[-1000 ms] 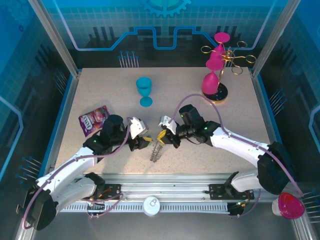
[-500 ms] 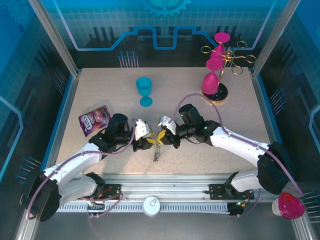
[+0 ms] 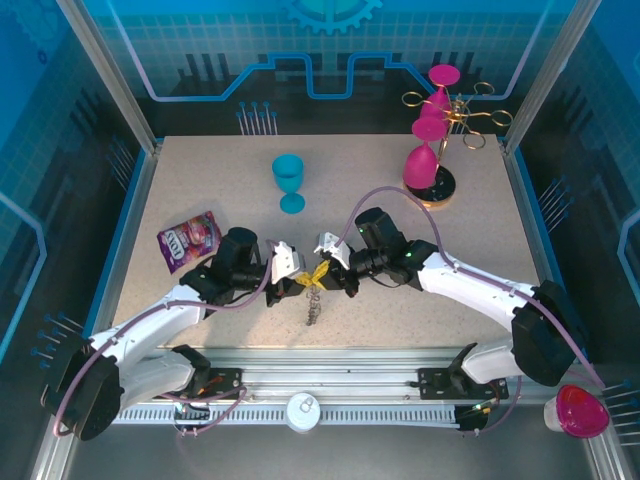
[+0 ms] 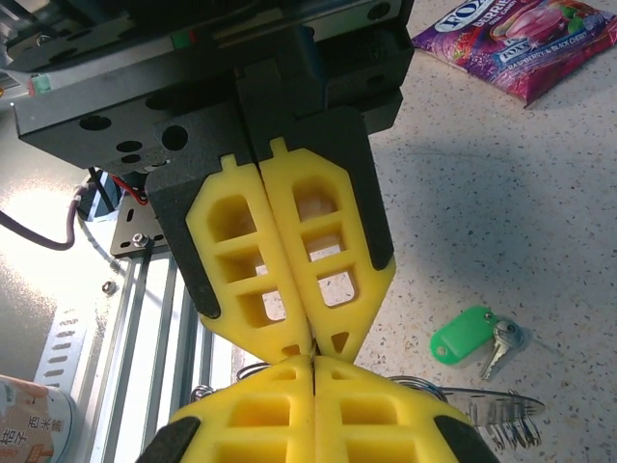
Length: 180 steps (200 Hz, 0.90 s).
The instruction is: Put the keys on the keyring
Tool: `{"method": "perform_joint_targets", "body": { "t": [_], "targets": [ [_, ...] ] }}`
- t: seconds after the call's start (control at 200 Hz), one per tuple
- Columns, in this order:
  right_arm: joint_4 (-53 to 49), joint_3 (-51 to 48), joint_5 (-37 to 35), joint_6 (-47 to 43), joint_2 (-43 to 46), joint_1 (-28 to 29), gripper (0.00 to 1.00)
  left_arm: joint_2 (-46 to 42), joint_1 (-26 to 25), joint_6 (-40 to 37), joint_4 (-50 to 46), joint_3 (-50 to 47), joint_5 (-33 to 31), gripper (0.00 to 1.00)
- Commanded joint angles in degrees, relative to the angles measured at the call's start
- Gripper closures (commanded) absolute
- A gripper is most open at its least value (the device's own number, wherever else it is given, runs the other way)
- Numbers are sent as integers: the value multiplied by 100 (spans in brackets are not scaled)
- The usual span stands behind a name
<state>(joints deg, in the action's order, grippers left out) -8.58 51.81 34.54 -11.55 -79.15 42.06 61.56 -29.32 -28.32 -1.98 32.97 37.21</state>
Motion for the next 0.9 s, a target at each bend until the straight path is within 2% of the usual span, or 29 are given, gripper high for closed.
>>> {"method": "perform_joint_targets", "body": {
  "t": [0.0, 0.05, 0.075, 0.115, 0.16, 0.32, 0.46, 0.896],
  "targets": [
    [207, 66, -88, 150, 207, 9, 92, -53, -40, -245, 21, 110, 136, 100],
    [237, -43, -209, 170, 382, -113, 64, -154, -65, -362, 193, 1, -15, 100],
    [267, -98, -270, 158, 492, -176, 55, -223, -90, -449, 315, -74, -139, 100],
    [324, -299, -394, 96, 690, -245, 46, -349, -136, -630, 530, -206, -360, 100],
    [384, -454, -600, -67, 901, -282, 43, -480, -183, -899, 720, -333, -556, 100],
    [750, -1066, -1107, -917, 1431, -204, 42, -693, -314, -1710, 1022, -523, -1000, 100],
    [1347, -1504, -1110, -1495, 1589, -90, 52, -760, -371, -2141, 1316, -698, -1069, 100],
    [1851, -1338, -1084, -2009, 1054, 325, 62, -751, -469, -2296, 1032, -631, -952, 100]
  ]
}}
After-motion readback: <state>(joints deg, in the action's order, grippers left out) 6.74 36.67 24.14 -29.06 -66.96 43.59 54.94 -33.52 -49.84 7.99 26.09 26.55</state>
